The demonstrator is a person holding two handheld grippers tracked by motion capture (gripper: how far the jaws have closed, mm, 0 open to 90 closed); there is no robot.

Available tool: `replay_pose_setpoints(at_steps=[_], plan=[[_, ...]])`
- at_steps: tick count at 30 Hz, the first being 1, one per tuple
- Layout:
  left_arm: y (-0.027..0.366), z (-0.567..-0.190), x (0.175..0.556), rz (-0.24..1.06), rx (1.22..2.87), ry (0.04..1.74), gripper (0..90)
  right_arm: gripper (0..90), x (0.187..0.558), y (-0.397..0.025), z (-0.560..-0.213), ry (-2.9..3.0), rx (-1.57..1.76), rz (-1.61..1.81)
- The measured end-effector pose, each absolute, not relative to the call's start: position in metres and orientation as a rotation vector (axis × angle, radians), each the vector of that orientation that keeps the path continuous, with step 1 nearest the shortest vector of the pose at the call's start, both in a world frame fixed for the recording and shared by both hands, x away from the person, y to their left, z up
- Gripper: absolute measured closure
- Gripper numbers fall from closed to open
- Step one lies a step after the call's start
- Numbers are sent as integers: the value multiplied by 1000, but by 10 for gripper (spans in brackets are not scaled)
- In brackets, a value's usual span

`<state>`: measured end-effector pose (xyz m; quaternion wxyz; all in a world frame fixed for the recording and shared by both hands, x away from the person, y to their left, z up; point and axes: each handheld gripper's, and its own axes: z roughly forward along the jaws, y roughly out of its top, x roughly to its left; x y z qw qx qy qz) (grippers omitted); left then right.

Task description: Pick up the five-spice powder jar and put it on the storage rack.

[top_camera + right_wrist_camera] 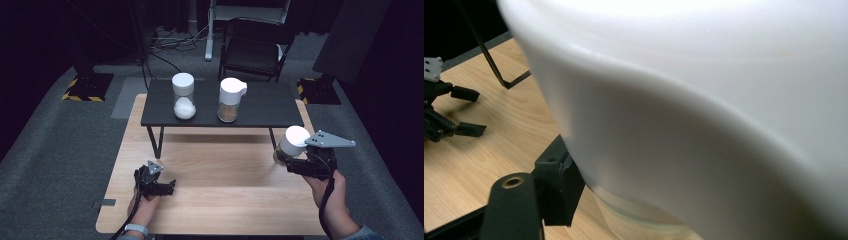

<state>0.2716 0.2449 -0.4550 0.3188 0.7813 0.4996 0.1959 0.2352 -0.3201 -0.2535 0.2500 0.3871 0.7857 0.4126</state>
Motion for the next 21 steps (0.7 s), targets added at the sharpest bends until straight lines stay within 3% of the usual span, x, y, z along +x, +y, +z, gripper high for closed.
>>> replay_pose_setpoints(at_steps=[21], plan=[[245,-455,272,515,2055,1309,2,300,258,-309,-224,2110,1045,1117]])
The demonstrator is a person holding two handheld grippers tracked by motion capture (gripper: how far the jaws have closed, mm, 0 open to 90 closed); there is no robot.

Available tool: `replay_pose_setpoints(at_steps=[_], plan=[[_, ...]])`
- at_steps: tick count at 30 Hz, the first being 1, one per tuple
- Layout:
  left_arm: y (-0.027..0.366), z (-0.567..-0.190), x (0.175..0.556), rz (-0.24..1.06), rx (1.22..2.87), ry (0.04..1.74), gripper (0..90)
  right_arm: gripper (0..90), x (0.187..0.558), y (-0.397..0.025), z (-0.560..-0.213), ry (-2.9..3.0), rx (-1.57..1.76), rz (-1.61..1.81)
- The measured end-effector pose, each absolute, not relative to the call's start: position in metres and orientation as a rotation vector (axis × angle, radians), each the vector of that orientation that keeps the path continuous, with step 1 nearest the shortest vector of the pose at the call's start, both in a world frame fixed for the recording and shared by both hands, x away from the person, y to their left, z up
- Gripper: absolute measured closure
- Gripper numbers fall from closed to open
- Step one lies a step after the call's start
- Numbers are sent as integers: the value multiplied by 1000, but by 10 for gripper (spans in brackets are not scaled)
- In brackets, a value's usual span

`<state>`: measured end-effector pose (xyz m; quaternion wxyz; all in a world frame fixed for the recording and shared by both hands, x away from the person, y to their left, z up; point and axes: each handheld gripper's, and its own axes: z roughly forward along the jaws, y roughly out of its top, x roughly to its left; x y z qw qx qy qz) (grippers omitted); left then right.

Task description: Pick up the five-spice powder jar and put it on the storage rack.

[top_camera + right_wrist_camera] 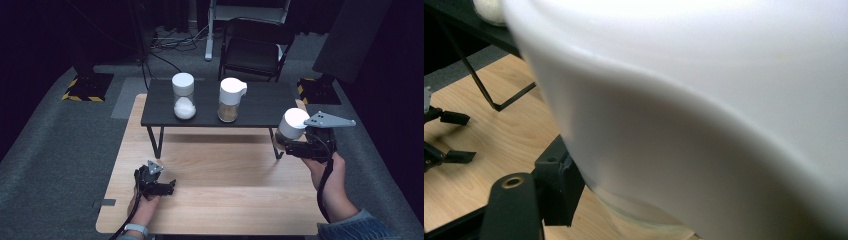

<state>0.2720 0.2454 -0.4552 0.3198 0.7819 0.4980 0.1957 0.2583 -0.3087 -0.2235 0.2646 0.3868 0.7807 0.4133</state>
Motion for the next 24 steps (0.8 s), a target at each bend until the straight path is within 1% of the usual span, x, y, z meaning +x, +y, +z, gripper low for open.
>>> replay_pose_setpoints(at_steps=[17,24], plan=[[245,-455,272,515,2055,1308,2,300,290,-302,-200,2116,1056,1121],[245,-455,272,515,2056,1308,2,300,302,-300,-199,2103,1074,1136]])
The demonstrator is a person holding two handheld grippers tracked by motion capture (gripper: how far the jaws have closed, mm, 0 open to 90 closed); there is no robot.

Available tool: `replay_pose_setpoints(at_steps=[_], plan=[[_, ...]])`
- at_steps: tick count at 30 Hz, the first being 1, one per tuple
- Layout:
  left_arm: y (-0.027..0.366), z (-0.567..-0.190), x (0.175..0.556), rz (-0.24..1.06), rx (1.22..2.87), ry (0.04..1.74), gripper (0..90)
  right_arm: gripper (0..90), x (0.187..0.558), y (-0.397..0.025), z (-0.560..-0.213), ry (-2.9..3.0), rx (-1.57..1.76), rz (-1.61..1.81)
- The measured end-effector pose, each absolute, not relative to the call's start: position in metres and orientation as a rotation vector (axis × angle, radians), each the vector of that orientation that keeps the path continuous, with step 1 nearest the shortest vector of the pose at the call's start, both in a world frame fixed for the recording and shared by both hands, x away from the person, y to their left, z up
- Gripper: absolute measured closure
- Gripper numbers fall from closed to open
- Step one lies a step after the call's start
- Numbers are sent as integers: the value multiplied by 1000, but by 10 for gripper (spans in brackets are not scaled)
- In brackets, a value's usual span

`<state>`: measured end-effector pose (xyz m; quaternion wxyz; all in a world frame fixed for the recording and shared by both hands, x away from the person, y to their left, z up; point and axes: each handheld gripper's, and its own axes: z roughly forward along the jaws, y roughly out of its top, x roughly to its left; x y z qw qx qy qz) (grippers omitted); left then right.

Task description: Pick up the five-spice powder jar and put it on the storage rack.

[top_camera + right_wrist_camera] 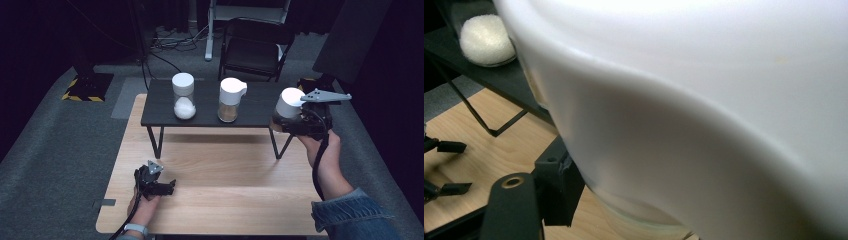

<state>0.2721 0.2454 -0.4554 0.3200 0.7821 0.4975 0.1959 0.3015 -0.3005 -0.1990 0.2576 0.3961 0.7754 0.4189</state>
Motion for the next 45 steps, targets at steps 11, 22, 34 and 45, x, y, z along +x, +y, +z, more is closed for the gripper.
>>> replay_pose_setpoints(at_steps=[11,22,34,45], plan=[[246,-455,272,514,2056,1306,2,300,315,-292,-192,2093,1072,1122],[246,-455,273,509,2055,1307,3,300,330,-287,-186,2103,1068,1113],[246,-455,273,508,2056,1304,3,299,347,-276,-182,2124,1069,1092],[246,-455,273,507,2060,1302,3,299,361,-266,-190,2150,1068,1091]])
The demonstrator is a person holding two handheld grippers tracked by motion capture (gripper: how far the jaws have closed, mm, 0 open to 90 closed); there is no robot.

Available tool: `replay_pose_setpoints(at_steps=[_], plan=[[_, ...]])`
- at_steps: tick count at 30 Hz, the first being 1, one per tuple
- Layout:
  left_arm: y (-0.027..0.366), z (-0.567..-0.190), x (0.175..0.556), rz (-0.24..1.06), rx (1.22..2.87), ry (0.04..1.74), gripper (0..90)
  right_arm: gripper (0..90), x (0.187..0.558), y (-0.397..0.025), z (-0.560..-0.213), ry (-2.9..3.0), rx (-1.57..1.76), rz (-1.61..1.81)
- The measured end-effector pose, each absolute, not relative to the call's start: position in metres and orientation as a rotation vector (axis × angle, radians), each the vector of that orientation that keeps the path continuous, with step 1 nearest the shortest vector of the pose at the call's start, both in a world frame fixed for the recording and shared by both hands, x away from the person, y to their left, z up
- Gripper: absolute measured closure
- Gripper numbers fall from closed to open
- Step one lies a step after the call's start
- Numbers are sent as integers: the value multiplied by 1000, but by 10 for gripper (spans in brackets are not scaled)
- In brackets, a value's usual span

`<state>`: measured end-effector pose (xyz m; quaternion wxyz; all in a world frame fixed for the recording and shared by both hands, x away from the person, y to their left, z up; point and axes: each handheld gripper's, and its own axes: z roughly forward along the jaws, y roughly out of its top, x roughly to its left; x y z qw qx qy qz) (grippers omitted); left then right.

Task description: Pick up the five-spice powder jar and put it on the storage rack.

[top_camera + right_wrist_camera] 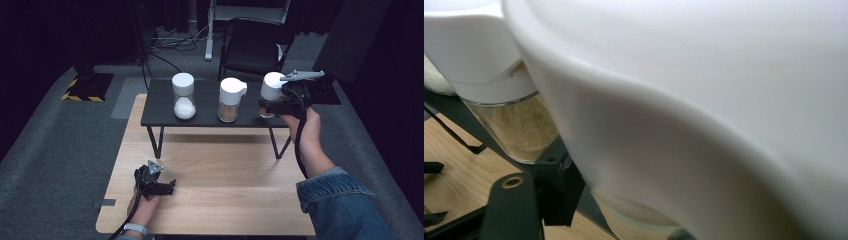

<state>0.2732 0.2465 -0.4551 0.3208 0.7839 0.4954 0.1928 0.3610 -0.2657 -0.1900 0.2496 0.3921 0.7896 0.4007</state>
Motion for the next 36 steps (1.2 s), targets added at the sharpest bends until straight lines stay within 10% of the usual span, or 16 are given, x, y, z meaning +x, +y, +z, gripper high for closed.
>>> replay_pose_setpoints(at_steps=[36], plan=[[246,-455,273,508,2059,1303,3,297,381,-266,-212,2185,1109,1091]])
